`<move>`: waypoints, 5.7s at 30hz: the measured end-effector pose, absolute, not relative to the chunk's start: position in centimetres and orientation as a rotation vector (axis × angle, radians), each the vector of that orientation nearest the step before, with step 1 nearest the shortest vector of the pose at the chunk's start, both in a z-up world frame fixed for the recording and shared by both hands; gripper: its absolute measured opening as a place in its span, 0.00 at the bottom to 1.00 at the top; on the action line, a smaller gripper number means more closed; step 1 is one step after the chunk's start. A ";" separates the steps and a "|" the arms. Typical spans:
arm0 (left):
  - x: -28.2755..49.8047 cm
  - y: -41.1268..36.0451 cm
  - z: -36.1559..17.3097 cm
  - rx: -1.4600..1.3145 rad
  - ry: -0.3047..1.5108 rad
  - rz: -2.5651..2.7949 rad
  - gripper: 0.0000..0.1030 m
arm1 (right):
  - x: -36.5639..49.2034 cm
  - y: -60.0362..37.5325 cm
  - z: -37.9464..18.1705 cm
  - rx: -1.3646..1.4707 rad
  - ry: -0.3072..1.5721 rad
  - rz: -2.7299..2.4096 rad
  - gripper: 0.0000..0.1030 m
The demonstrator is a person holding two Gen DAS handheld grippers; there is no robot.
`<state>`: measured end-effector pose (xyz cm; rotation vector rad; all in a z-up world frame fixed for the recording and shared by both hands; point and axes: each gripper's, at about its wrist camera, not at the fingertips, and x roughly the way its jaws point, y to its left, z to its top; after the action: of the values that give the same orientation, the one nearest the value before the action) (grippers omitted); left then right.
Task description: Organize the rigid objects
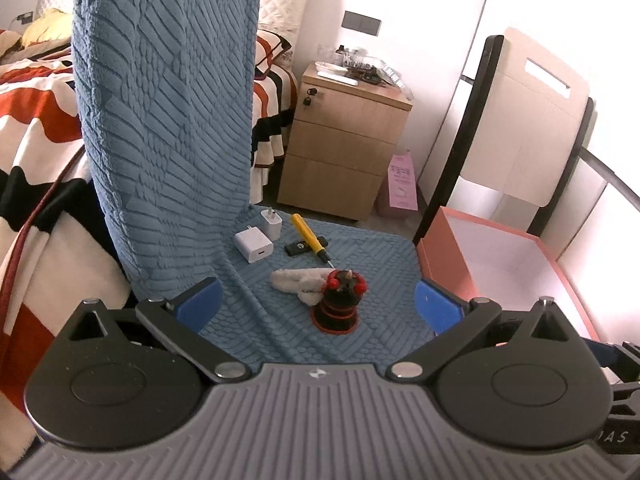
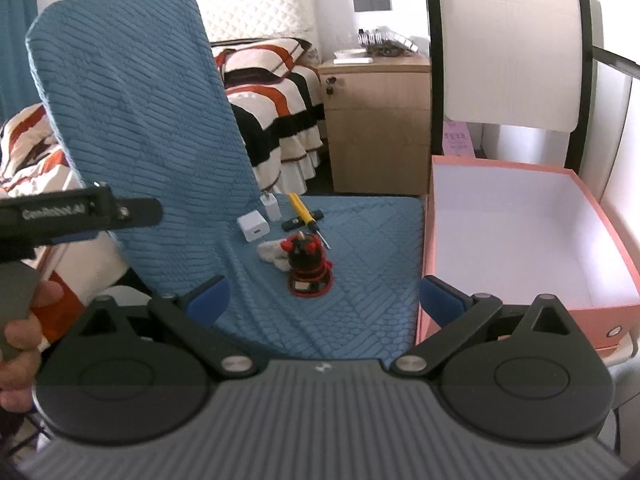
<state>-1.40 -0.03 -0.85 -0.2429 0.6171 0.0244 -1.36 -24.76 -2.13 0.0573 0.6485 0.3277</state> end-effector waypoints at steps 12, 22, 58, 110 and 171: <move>-2.2 0.2 -0.2 -0.228 0.603 0.030 1.00 | -1.9 -24.4 -2.4 0.066 0.664 0.298 1.00; -2.1 0.6 -0.9 -0.250 0.615 0.037 1.00 | -1.9 -24.5 -2.7 0.077 0.679 0.297 1.00; -1.5 0.5 -2.6 -0.236 0.656 0.025 1.00 | -1.5 -24.3 -3.8 0.134 0.717 0.314 1.00; 17.8 4.4 -21.2 -0.317 0.780 -0.017 0.75 | 14.6 -13.5 -17.7 -0.207 0.649 0.436 0.79; 22.4 -0.8 -23.3 -0.248 0.872 0.005 0.42 | 15.2 -18.7 -17.1 -0.113 0.748 0.272 0.55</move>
<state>22.43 -0.81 -23.25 -0.2484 0.8721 0.0050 15.21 -18.74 -17.10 -0.1134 0.7485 0.2719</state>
